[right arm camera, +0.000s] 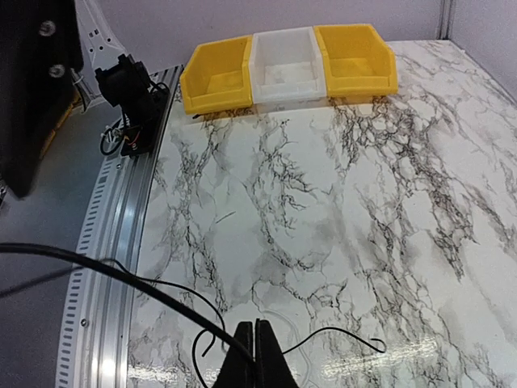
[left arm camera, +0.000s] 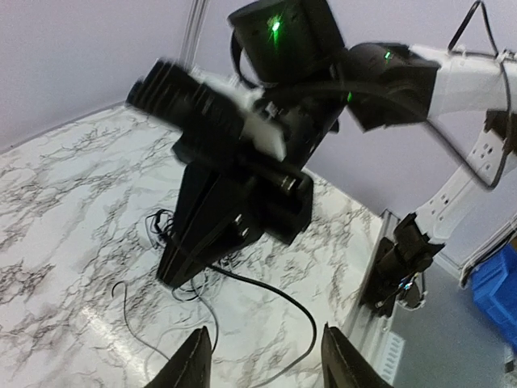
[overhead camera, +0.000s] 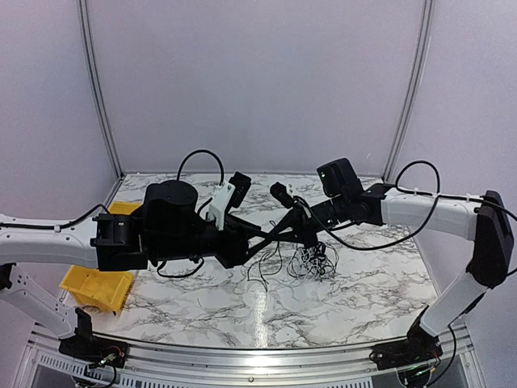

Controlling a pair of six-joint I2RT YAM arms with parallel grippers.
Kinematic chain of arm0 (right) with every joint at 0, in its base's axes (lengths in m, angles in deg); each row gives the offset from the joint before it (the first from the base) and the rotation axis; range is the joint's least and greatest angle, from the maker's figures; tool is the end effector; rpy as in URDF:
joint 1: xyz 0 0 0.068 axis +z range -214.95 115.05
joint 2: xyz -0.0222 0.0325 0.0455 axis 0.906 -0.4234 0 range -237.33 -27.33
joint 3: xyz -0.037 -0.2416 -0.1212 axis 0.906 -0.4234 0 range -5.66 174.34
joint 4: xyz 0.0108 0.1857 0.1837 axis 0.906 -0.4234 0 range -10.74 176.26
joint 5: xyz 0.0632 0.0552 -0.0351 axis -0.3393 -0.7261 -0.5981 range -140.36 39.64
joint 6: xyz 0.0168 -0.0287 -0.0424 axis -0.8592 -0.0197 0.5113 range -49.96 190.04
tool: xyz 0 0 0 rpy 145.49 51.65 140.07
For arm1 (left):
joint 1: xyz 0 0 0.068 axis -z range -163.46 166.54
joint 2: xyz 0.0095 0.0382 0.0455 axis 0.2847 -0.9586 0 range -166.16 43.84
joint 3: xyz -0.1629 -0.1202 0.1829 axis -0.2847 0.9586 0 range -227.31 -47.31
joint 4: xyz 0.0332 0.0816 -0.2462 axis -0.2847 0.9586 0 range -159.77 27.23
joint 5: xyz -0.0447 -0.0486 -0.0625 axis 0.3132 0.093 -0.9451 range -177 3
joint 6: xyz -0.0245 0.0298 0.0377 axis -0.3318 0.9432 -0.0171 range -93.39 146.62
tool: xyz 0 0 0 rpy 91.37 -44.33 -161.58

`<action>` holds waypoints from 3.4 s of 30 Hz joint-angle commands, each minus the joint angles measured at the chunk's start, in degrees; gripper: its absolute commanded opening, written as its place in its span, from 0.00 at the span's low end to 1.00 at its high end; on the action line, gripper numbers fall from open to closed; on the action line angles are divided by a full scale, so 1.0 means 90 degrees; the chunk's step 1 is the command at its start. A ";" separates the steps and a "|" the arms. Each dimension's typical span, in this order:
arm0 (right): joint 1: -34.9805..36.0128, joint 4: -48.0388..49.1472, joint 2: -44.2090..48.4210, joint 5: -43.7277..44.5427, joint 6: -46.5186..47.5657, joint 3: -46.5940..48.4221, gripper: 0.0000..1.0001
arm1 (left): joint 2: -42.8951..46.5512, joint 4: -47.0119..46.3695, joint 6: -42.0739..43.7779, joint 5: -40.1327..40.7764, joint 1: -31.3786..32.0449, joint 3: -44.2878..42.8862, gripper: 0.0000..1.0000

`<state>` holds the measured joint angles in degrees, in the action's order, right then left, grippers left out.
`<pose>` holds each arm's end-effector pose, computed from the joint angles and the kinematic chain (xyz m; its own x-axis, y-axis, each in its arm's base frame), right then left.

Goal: Untangle the cables

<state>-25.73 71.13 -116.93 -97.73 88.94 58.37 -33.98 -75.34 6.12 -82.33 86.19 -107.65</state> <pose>0.2464 0.2350 0.2619 -0.1993 -0.4457 -0.8727 -0.9776 0.0291 0.2083 0.1151 -0.3020 0.3326 -0.3848 0.0339 -0.9224 0.8242 0.4624 -0.3268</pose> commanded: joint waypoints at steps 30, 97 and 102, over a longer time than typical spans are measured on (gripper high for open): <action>-0.0127 -0.1358 0.0617 0.1076 0.0271 0.1666 0.00 | -0.2245 -0.4099 0.2557 0.2991 0.0504 0.1825 0.47; -0.2288 0.0561 0.2722 0.2104 0.1663 -0.2378 0.59 | 0.1052 0.4003 0.0745 0.3902 -0.2999 -0.1890 0.00; -0.2288 0.0489 0.2631 0.2106 0.1639 -0.2337 0.59 | 0.0729 0.3858 0.0813 0.3683 -0.3881 -0.1943 0.00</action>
<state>-45.75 75.50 -92.48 -79.55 103.12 36.18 -25.71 -41.13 12.70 -47.10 55.70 -123.52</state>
